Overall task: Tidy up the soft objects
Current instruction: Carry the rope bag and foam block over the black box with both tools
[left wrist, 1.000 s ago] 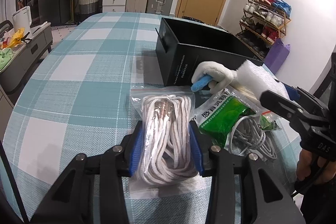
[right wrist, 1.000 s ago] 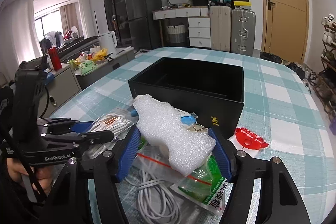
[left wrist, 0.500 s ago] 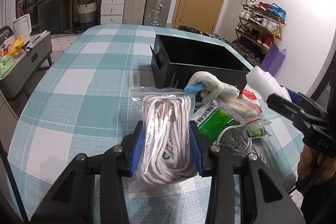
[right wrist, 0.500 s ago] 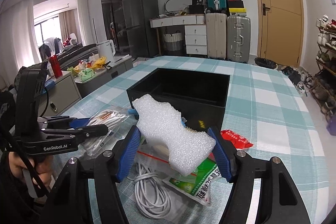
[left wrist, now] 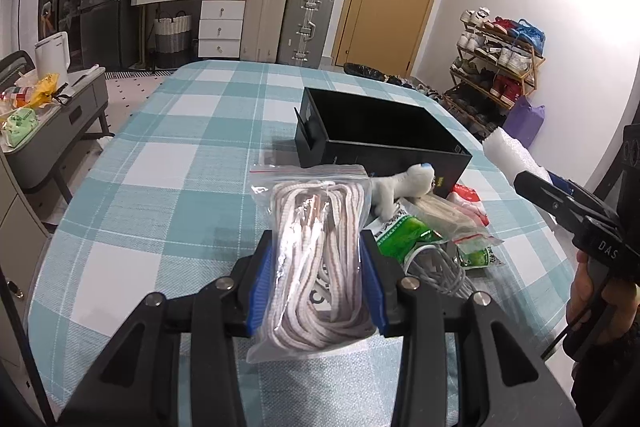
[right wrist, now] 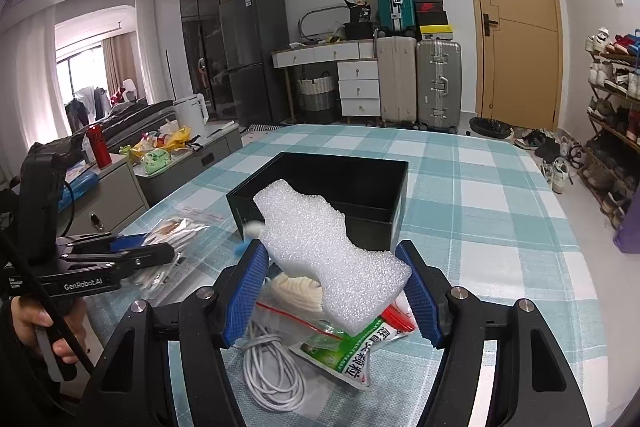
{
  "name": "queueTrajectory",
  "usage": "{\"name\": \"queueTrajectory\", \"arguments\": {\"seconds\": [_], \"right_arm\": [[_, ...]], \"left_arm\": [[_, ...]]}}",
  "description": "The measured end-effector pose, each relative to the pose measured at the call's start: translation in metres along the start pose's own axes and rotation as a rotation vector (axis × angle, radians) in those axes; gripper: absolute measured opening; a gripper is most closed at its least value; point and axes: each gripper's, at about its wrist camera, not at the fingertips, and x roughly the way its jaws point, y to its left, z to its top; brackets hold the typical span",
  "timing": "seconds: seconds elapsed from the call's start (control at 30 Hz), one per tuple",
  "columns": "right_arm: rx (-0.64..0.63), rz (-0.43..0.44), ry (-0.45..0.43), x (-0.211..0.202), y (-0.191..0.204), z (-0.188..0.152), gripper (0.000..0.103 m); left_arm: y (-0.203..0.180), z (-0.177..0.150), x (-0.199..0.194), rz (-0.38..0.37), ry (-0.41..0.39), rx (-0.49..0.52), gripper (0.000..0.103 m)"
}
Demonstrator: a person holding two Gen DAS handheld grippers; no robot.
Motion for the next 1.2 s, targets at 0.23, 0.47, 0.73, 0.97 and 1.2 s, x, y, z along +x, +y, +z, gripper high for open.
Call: {"name": "queueTrajectory", "arguments": {"seconds": [0.23,0.47,0.73,0.97,1.2], "right_arm": [[-0.001,-0.013,-0.012,-0.006,-0.003,0.007,0.067],[-0.001,-0.014,-0.018,-0.006,-0.005,0.016,0.067],[0.012,-0.025,0.002,0.000,-0.011,0.024,0.067],[0.015,-0.040,0.016,0.009,-0.017,0.037,0.067],[0.013,-0.053,0.027,0.022,-0.022,0.051,0.067]], "left_arm": [[-0.004,0.011,-0.005,-0.005,-0.027,0.012,0.039],[-0.012,0.028,-0.001,-0.012,-0.047,0.034,0.039],[-0.021,0.046,0.009,-0.019,-0.057,0.063,0.039],[-0.028,0.067,0.019,-0.027,-0.065,0.085,0.039],[-0.035,0.086,0.035,-0.038,-0.066,0.101,0.039]]}}
